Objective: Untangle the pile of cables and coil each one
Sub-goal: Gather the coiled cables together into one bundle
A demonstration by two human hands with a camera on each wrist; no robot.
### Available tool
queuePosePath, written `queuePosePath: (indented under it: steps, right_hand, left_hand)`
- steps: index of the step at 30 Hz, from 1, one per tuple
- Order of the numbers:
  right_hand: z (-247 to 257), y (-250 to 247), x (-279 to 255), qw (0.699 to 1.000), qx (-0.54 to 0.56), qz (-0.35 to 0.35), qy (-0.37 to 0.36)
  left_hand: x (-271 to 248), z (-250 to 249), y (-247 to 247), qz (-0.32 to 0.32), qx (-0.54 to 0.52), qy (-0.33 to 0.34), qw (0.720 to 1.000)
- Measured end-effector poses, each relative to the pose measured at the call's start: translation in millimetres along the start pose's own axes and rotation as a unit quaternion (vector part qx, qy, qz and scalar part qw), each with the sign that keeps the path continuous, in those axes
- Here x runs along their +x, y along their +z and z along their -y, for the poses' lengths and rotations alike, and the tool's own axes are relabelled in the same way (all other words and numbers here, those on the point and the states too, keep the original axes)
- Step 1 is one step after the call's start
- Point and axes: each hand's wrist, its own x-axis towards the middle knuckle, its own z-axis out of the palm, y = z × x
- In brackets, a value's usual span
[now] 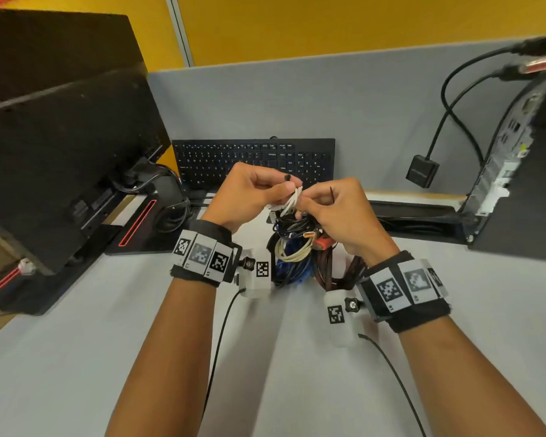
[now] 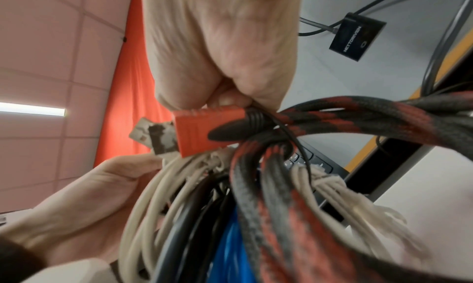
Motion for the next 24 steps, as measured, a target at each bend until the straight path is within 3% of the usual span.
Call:
queuePosePath:
  steps: [5,10,14,21,24]
  right_hand:
    - [-1.5,-11.7,1.4,1.0,-0.008,0.006,-0.009]
    - [-9.8,-11.0,5.8,0.998,-0.049,-0.042,-0.023]
    - [-15.6,-3.8,5.1,0.996,-0.032,-0.084,-0.021]
    - [-21.8,-2.1,10.6,0.993,0.028,-0.114,0.032]
    - [-25.0,-11.8,10.3,0.985,0.034,-0.16,0.061]
  left_hand:
    - [3.5,8.4,11.4,-0.025,-0.034,0.031,0.999]
    - [5.6,15.5,15.4,-0.065,-0.038,0.044,0.996]
    - [8.5,9.1,22.8,-0.049,-0.011,0.062,0.997]
    - [10.3,13.6,33.3,-0.098,0.028,0.063,0.993]
    - [12.9,19.6,28.5,-0.16,0.083,0.053,0.982]
